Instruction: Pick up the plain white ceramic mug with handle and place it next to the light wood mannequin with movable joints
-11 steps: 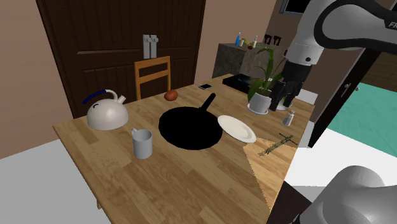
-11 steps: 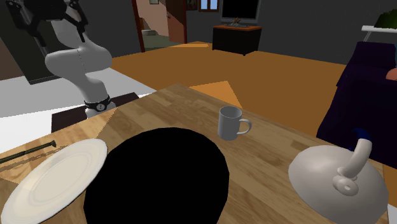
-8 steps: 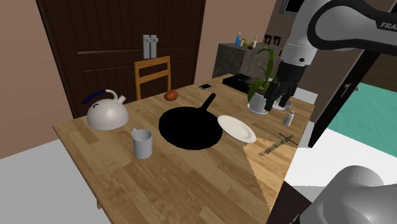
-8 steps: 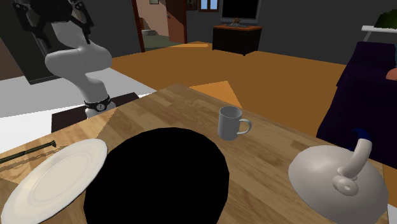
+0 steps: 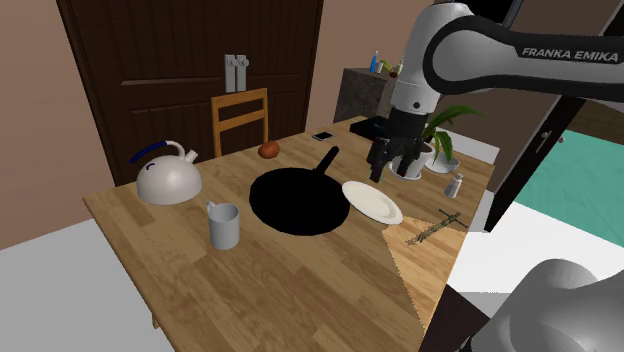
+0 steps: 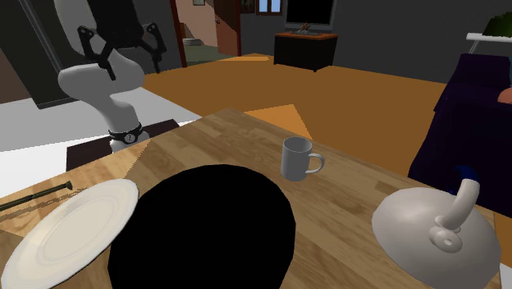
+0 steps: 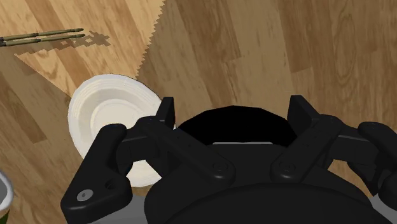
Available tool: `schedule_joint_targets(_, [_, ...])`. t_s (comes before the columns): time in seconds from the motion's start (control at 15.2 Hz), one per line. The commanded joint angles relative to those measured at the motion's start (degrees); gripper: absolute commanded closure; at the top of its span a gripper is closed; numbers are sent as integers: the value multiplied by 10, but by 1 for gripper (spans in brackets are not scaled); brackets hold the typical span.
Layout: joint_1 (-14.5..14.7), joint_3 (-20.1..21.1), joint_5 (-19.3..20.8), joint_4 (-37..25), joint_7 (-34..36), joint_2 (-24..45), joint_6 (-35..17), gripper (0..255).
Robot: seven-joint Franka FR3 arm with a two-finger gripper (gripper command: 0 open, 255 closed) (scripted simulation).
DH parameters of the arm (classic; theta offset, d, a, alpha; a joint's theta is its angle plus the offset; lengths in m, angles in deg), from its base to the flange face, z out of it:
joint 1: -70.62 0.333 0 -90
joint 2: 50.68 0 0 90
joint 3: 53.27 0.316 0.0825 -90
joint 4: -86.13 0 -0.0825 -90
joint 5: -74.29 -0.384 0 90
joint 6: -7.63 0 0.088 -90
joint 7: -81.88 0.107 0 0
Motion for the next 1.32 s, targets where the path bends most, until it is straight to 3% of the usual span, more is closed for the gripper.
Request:
schedule_joint_targets(0.0, [5,17,-9,-5,23,32,-27,0])
schedule_joint_targets(0.59, [23,81,-17,-91,121,197,-105,0])
schedule_joint_targets(1.25, [57,124,24,-261,232,410,-143,0])
